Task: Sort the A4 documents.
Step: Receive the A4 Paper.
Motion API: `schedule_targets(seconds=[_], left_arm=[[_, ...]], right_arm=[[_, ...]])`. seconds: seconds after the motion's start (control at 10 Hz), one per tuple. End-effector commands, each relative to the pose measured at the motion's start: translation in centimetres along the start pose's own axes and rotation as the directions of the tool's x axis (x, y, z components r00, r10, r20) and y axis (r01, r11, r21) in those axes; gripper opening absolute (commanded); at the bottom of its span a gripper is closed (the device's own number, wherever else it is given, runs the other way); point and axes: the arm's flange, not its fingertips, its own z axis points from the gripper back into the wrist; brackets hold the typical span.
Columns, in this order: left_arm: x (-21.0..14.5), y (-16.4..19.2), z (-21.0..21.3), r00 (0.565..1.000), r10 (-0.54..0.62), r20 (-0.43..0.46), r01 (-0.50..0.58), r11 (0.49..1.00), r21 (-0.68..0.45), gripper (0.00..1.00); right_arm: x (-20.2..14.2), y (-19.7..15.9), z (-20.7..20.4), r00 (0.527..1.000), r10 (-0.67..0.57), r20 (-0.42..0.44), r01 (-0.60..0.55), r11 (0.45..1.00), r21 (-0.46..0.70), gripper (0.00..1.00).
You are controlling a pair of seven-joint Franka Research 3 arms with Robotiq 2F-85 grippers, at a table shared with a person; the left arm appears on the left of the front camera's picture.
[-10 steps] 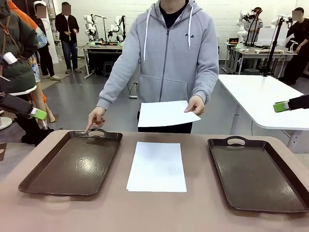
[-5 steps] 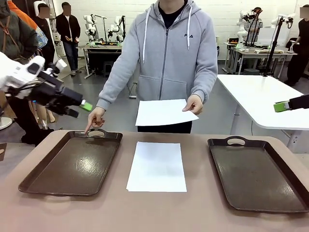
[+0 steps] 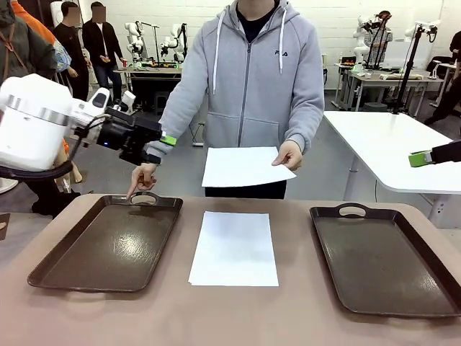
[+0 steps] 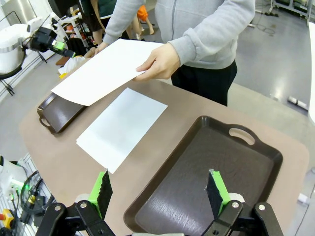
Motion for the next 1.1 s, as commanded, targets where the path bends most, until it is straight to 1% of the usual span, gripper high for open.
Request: schedule_targets(seconds=[0.0, 0.2, 0.3, 0.6, 0.7, 1.0], left_arm=[[0.8, 0.8, -3.2, 0.998, 0.039, -0.048, -0.04, 0.998, -0.037, 1.0], [0.4, 1.8, -6.6, 0.991, 0.073, -0.11, -0.081, 0.995, -0.063, 1.0], [0.4, 2.1, -7.8, 0.988, 0.099, -0.117, -0.112, 0.987, -0.112, 1.0], [0.2, 2.8, -8.9, 0.979, 0.183, -0.091, -0.199, 0.955, -0.218, 1.0], [0.1, 2.7, -9.2, 0.977, 0.194, -0.09, -0.21, 0.948, -0.24, 1.0], [-0.2, 2.9, -10.6, 0.969, 0.215, -0.121, -0.241, 0.931, -0.275, 1.0]], right_arm=[[-0.1, 0.0, -0.2, 1.0, -0.002, 0.0, 0.002, 1.0, 0.014, 1.0], [-0.1, 0.0, -0.2, 1.0, -0.002, 0.0, 0.002, 1.0, 0.014, 1.0], [-0.1, 0.0, -0.2, 1.0, -0.002, 0.0, 0.002, 1.0, 0.014, 1.0], [-0.1, 0.0, -0.2, 1.0, -0.002, 0.0, 0.002, 1.0, 0.014, 1.0], [-0.1, 0.0, -0.2, 1.0, -0.002, 0.0, 0.002, 1.0, 0.014, 1.0], [-0.1, 0.0, -0.2, 1.0, -0.002, 0.0, 0.002, 1.0, 0.014, 1.0]])
